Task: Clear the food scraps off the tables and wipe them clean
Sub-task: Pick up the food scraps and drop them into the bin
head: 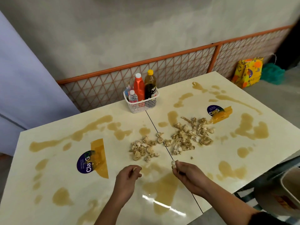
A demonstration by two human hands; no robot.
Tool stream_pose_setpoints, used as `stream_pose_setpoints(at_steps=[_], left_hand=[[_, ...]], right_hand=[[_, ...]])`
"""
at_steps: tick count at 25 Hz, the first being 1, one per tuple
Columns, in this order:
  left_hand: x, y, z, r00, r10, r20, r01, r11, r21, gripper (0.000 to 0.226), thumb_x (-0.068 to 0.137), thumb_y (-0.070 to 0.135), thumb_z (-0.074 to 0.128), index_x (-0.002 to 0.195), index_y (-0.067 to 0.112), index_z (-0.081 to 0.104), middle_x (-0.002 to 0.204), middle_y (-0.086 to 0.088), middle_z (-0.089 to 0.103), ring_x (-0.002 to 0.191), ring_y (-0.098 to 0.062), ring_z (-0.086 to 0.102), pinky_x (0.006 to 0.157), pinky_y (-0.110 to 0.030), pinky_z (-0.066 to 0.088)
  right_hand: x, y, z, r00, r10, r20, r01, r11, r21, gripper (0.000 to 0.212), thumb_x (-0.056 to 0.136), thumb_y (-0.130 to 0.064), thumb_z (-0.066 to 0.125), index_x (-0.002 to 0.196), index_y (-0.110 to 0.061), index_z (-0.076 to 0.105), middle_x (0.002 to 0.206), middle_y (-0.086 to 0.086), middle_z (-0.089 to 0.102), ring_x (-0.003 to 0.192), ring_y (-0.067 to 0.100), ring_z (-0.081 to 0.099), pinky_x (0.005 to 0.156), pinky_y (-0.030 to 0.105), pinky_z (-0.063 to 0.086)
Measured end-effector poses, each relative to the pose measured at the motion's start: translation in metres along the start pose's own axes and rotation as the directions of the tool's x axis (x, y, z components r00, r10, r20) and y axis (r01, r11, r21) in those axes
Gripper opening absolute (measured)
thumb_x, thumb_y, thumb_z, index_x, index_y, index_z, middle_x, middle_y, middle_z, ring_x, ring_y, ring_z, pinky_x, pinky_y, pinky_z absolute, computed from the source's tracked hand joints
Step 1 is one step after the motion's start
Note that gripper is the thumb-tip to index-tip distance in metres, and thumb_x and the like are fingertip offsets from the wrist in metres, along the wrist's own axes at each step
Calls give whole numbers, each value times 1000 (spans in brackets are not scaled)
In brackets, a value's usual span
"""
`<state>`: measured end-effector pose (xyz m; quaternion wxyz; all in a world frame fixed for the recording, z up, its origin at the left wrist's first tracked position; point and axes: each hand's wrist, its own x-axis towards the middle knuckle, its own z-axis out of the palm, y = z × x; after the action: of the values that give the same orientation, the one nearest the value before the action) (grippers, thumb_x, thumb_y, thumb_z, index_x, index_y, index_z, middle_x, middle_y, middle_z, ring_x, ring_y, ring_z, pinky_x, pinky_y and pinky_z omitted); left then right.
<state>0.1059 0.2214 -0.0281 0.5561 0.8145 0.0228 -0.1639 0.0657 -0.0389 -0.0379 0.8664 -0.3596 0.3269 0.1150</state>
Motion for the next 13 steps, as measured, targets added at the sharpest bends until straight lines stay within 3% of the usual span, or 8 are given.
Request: stream_pose_setpoints(at_steps=[3,5,10,13], left_hand=[[-3,18,16,999,13,-50,-14,1000,-25,25,105,18,44,92,12,65,82,-7,71,78,-10,71,69,-23,51],[-3,32,34,999,9,-53,-12,998,-57,29,106,17,39,90,7,60,81,-9,69,77,-16,72,68,-26,51],[-1,68,92,1000,15,19,-16,998,57,26,106,22,42,90,21,63,66,-5,60,62,-12,59,68,-30,48],[-6,94,143,990,-26,142,16,997,72,28,107,30,38,102,26,65,66,-3,52,65,-15,54,75,-31,50]], right_hand=[[-5,-22,-5,997,-14,76,7,995,101,23,101,-15,55,86,2,60,80,11,53,71,15,54,67,24,56],[-10,-39,-14,995,-39,97,29,994,104,23,101,-18,56,84,-2,55,80,13,51,71,19,55,68,28,57],[-28,-84,-72,995,-101,-26,103,993,66,3,95,7,59,93,6,61,104,27,61,103,32,65,75,31,62],[-47,-119,-127,991,-118,-58,123,989,86,20,91,9,63,110,9,65,98,22,69,96,29,68,75,30,63]])
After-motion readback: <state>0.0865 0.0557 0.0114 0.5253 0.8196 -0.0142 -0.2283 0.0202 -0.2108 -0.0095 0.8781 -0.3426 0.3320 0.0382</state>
